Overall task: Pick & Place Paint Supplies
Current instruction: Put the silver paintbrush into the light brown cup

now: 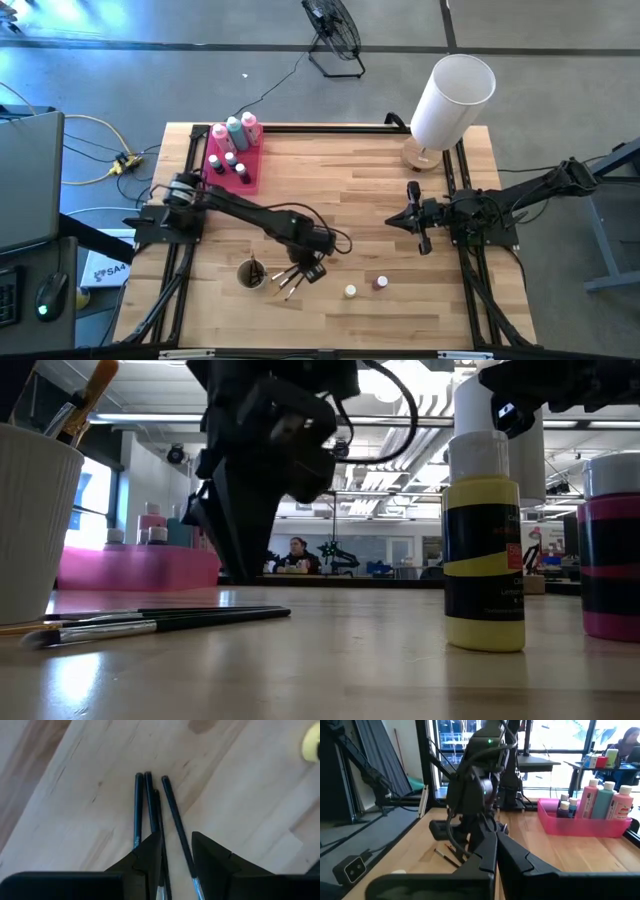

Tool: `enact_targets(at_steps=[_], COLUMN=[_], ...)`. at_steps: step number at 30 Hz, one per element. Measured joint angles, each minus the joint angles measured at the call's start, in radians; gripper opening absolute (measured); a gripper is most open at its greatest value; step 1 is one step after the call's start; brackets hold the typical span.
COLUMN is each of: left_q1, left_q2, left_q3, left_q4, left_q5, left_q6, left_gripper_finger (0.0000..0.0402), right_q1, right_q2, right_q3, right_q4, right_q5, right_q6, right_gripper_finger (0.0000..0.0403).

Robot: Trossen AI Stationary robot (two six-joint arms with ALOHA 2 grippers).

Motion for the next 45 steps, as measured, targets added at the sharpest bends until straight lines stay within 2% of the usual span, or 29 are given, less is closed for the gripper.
enact_targets(at_steps=[10,17,25,32,38,45], left_q1=[0.000,-0.004,-0.002,-0.002,0.000,0.005], left_q2=[0.064,0.064,0.064,0.065,0.067,0.072], left_q3=[0.003,0.002,0.002,0.002,0.000,0.074], left_q4=[0.001,0.005,0.023,0.068,0.083,-0.012], left_q5=[0.029,-0.081,-0.152,-0.269,-0.357,-0.369], left_q6=[-0.029,-0.031,-0.024,0.005,0.024,0.112], left_gripper_finger=[0.0106,0.0106,0.0106,0.0105,0.0069,0.0027], right_q1=[0.000,0.000,0.000,0.000,0.000,0.000], right_q2=[0.000,0.000,0.000,0.000,0.000,0.000], right_q3=[0.000,0.000,0.000,0.000,0.000,0.000], right_q4=[0.000,0.000,0.000,0.000,0.000,0.000], right_q5=[0.000,0.000,0.001,0.001,0.001,0.001], right_q6=[0.000,0.000,-0.005,-0.007,-0.007,-0.007], right_gripper_finger=[0.0003,0.0003,0.0003,0.0003,0.0003,0.0003])
